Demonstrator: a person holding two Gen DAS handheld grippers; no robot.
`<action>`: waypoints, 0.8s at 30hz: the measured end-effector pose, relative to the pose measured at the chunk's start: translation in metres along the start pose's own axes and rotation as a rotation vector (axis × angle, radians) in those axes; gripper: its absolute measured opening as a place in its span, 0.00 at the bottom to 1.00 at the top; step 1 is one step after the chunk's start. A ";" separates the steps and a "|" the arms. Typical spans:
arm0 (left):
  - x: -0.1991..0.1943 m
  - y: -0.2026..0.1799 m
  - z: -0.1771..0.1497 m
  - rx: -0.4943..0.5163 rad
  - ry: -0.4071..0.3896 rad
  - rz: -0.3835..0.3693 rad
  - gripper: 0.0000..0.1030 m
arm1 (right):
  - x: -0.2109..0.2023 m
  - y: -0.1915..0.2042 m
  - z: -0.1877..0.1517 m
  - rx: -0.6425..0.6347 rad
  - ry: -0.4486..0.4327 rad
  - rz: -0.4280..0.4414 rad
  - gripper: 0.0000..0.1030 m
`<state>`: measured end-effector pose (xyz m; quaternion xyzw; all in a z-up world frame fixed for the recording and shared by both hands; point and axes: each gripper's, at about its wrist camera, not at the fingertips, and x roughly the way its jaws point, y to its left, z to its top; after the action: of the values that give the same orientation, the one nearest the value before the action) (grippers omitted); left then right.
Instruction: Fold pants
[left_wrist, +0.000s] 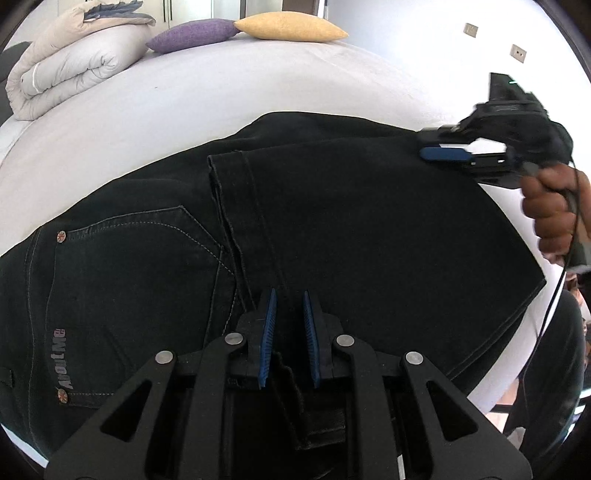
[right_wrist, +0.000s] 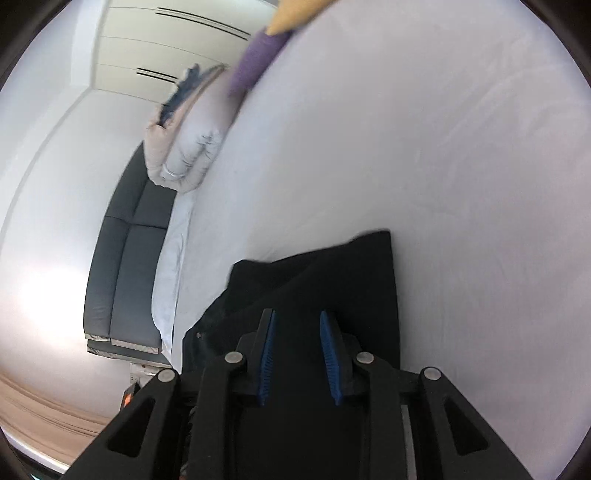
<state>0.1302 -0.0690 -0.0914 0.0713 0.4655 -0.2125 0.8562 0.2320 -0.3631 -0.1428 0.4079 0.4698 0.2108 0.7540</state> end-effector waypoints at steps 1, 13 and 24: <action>0.001 0.000 0.000 0.005 -0.002 0.011 0.14 | 0.012 0.003 -0.018 0.014 0.009 -0.012 0.01; 0.014 -0.028 0.000 0.019 -0.011 0.046 0.14 | 0.002 0.015 -0.093 -0.002 0.051 0.021 0.00; 0.021 -0.025 -0.005 0.007 -0.026 0.033 0.14 | -0.027 0.015 -0.163 0.011 0.013 0.024 0.00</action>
<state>0.1254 -0.0965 -0.1101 0.0794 0.4523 -0.2011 0.8652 0.0766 -0.3052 -0.1530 0.4162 0.4708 0.2197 0.7462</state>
